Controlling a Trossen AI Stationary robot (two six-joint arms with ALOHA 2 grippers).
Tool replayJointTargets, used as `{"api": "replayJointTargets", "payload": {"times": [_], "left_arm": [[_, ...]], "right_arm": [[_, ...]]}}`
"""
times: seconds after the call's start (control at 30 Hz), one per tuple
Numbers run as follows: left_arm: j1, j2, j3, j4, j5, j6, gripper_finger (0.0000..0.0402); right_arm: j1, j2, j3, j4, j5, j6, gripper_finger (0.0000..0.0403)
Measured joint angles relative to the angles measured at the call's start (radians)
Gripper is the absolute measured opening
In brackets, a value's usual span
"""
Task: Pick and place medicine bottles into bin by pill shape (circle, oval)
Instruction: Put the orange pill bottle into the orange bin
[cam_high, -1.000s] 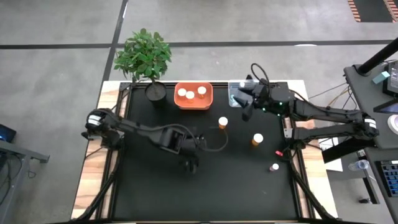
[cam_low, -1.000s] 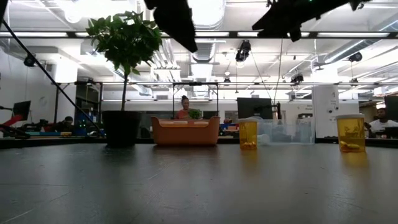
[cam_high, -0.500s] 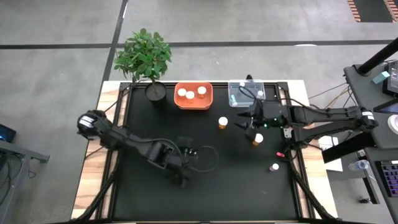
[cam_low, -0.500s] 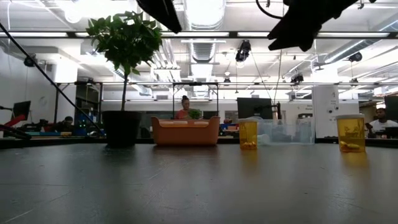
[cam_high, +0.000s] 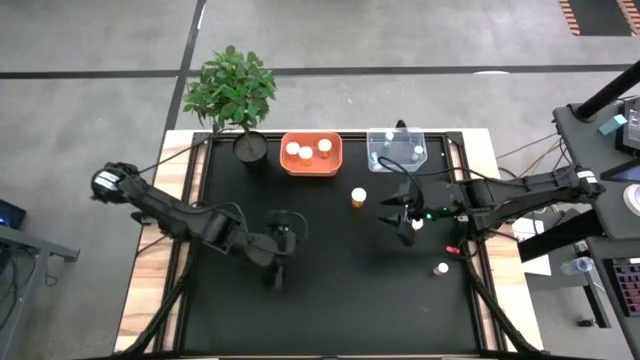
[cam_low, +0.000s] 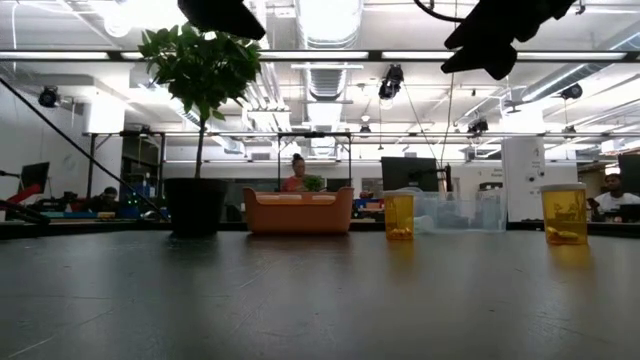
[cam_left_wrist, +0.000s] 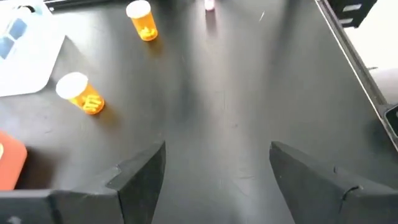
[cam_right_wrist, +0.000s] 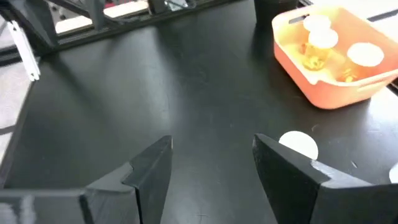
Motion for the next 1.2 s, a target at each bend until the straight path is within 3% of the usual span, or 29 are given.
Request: {"api": "replayJointTargets", "payload": {"times": [0.27,0.57,0.93,1.2], "left_arm": [[0.003,-0.152,-0.180,0.144,-0.031,0.007,0.0270],[0.012,-0.286,-0.334,0.244,-0.146,0.001,0.0270],[0.022,-0.353,-0.376,0.254,-0.256,0.006,0.0270],[0.026,-0.363,-0.376,0.257,-0.327,0.009,0.0270]], "right_arm": [[0.000,0.082,-0.010,0.005,0.005,0.020,0.0215],[-0.001,0.193,-0.011,0.030,0.005,0.064,0.0215],[-0.015,0.237,-0.011,0.067,0.012,0.073,0.0215],[-0.058,0.254,-0.011,0.072,0.094,0.048,0.0215]]}}
